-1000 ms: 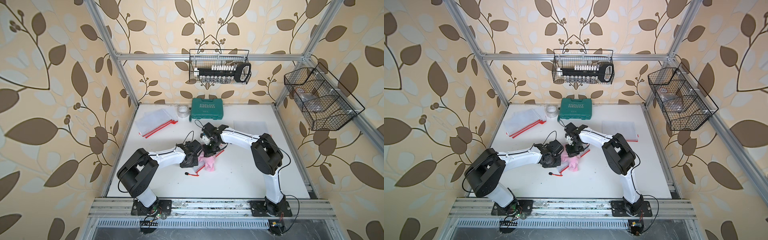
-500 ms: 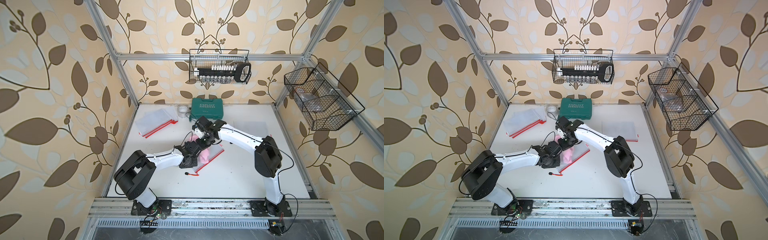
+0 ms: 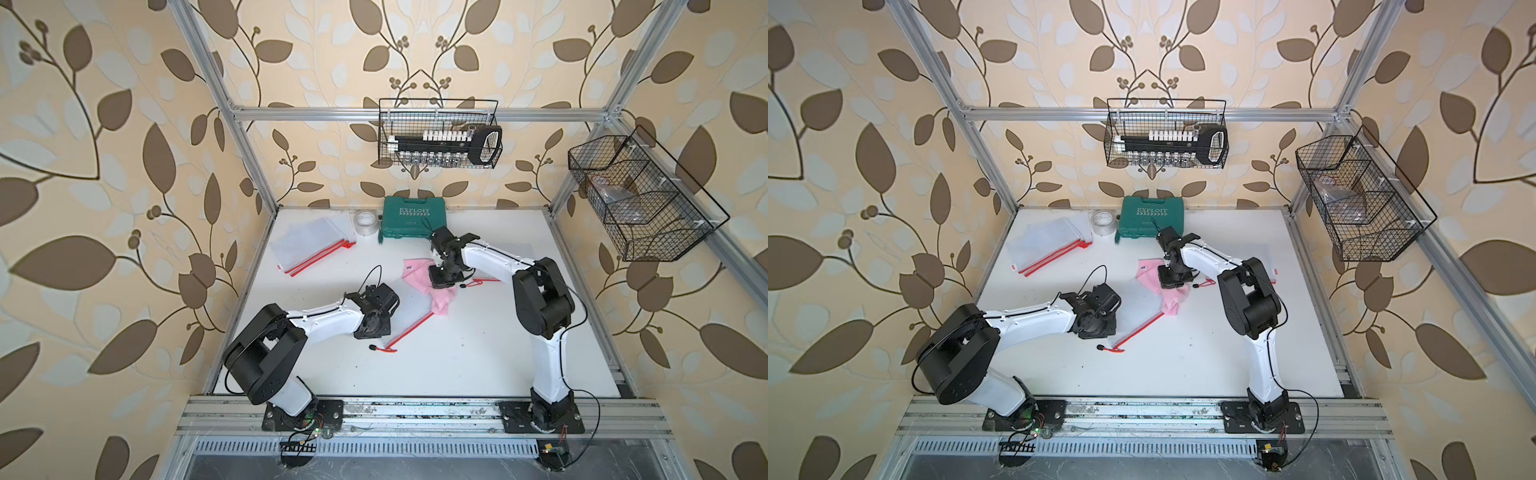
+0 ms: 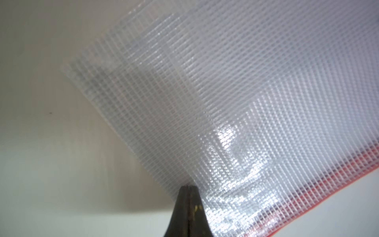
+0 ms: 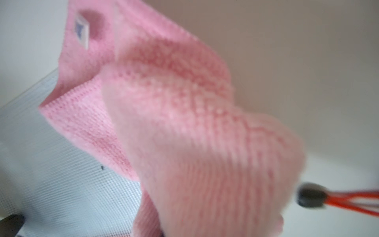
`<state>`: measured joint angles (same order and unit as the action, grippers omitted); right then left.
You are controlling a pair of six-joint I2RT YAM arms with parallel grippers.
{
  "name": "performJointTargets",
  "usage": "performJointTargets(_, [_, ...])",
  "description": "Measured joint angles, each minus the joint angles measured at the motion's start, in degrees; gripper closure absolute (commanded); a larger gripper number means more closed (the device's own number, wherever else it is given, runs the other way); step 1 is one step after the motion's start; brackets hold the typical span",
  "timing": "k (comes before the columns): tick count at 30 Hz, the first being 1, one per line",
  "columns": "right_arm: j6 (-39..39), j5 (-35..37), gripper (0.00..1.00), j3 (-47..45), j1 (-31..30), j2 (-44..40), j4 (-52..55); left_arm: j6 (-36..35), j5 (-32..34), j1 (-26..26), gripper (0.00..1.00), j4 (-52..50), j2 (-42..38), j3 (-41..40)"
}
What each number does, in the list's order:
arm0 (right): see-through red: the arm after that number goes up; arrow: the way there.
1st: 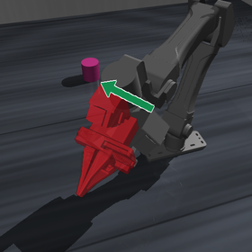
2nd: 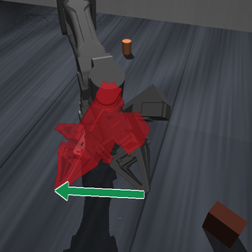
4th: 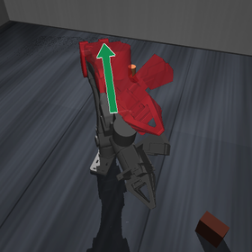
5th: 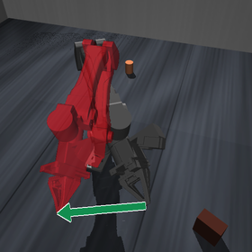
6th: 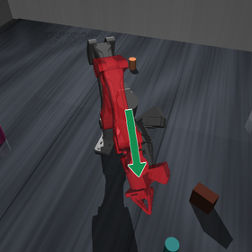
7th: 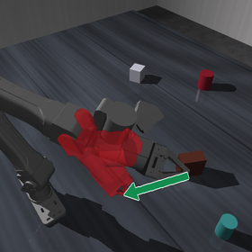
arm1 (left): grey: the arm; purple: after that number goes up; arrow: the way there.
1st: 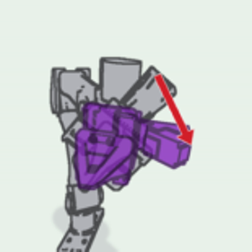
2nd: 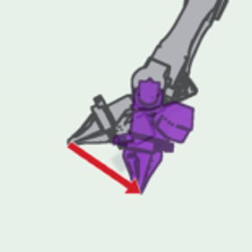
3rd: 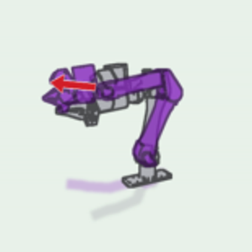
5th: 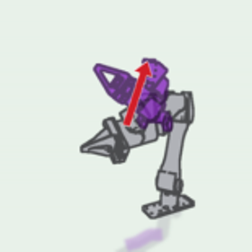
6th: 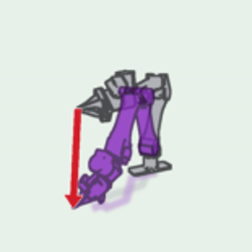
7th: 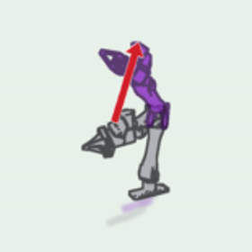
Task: Wipe the document bag
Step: Wipe the dirt from the document bag.
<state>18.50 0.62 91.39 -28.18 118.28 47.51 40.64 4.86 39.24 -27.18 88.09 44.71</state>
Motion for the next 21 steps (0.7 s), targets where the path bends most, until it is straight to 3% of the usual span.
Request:
performJointTargets(4, [-2.23,0.24,1.00,2.38,-4.20,-1.81,2.38,-0.35,-0.48,-0.35,1.00,0.00,-0.02,0.00])
performJointTargets(11, [-2.75,-12.20,1.00,6.34,-14.27,2.58,1.11,-1.29,-1.49,-1.09,1.00,0.02,-0.09,0.00])
performJointTargets(14, [-1.55,-13.14,1.00,5.70,-12.48,6.03,0.44,-1.53,-1.51,-1.09,1.00,0.02,-0.13,0.00])
performJointTargets(17, [-0.37,-11.32,1.00,3.65,-6.78,6.91,0.59,-1.62,-1.46,-1.09,1.00,0.11,-0.24,-0.09])
performJointTargets(21, [-0.22,-2.32,1.00,1.88,0.83,4.22,1.20,-1.70,-1.42,-1.11,1.00,0.15,-0.33,-0.20])
